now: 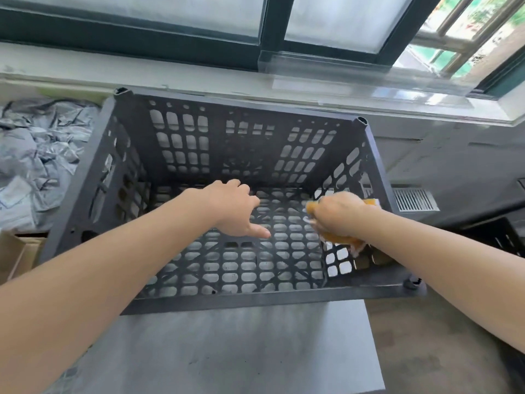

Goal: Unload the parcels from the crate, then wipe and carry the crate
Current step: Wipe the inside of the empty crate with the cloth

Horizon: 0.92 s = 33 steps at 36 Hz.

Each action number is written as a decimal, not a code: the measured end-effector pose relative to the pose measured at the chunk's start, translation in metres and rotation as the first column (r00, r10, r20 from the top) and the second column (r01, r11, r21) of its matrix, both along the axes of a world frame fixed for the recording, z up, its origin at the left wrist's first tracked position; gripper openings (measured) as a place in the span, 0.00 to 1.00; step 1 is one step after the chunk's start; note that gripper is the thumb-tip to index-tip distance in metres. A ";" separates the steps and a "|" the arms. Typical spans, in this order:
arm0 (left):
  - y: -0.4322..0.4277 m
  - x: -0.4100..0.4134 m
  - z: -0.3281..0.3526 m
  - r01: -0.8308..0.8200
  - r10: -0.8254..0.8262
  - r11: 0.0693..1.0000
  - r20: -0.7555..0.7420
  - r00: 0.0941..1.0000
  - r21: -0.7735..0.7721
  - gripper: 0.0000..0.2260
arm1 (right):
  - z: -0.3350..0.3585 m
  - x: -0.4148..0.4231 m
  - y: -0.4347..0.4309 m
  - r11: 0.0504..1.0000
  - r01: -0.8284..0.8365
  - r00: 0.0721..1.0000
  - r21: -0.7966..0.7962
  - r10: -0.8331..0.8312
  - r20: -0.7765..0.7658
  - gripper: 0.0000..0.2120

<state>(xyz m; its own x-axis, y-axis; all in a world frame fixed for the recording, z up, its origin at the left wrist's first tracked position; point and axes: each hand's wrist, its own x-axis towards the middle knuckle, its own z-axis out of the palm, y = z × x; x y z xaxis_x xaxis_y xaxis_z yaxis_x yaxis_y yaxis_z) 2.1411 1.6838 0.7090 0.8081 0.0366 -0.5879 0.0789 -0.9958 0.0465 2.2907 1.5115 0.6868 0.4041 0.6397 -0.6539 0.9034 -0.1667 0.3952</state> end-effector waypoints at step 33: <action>-0.010 0.056 -0.039 -0.001 -0.002 0.997 -0.046 0.999 -0.078 0.32 | -0.092 0.076 0.059 0.905 -0.168 0.852 -0.392 0.333 0.404 0.19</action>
<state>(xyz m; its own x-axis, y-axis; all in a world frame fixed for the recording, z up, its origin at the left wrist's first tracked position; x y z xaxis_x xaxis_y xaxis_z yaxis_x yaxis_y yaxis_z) 2.1967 1.6739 0.6698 0.7804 -0.0114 -0.6251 0.0822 -0.9893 0.1206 2.3662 1.5704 0.5950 0.5611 0.5397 -0.6276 0.6013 0.2552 0.7571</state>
